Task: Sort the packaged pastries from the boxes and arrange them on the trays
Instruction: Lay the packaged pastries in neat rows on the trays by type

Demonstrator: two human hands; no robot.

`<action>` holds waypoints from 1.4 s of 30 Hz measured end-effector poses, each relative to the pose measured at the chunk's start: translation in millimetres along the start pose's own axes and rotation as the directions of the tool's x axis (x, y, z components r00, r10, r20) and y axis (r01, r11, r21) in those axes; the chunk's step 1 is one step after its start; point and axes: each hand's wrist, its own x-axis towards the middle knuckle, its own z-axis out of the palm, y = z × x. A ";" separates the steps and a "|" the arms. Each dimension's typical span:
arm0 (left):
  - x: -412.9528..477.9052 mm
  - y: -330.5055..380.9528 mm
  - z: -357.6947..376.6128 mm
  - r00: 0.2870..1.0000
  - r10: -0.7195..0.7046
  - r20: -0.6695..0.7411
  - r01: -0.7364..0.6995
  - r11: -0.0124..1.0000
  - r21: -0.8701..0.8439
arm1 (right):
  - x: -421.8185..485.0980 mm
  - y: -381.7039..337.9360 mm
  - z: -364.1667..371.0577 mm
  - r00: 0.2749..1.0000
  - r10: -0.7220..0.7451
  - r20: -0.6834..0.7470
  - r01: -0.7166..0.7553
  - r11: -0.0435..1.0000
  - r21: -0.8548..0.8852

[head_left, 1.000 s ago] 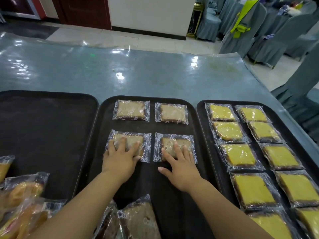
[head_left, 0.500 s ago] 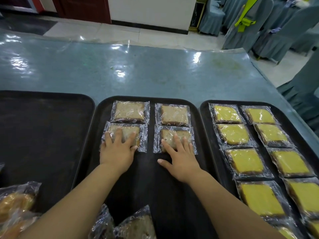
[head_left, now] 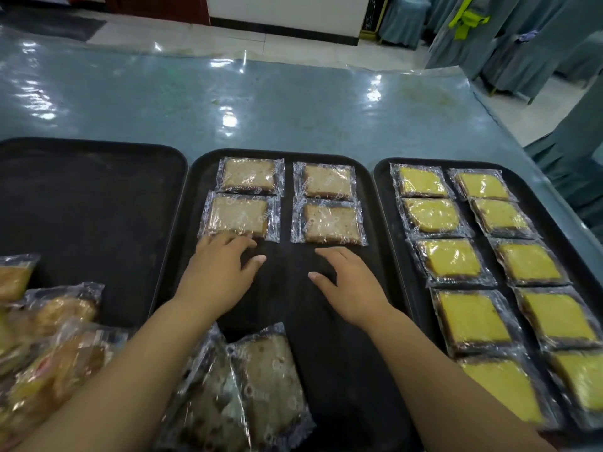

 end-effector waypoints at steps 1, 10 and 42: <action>-12.3 0.5 -2.3 1.000 0.001 0.010 0.000 0.999 -0.038 | -10.4 -0.8 1.0 1.000 0.004 -0.002 -0.004 0.999 0.034; -92.9 6.8 2.0 0.945 -0.120 0.305 0.061 0.979 0.196 | -87.9 -4.5 14.5 0.982 0.063 0.178 -0.091 0.985 0.149; -121.9 13.3 5.4 0.955 -0.066 0.288 -0.064 0.904 0.422 | -77.9 -0.3 -9.9 0.976 0.216 -0.025 -0.217 0.969 -0.116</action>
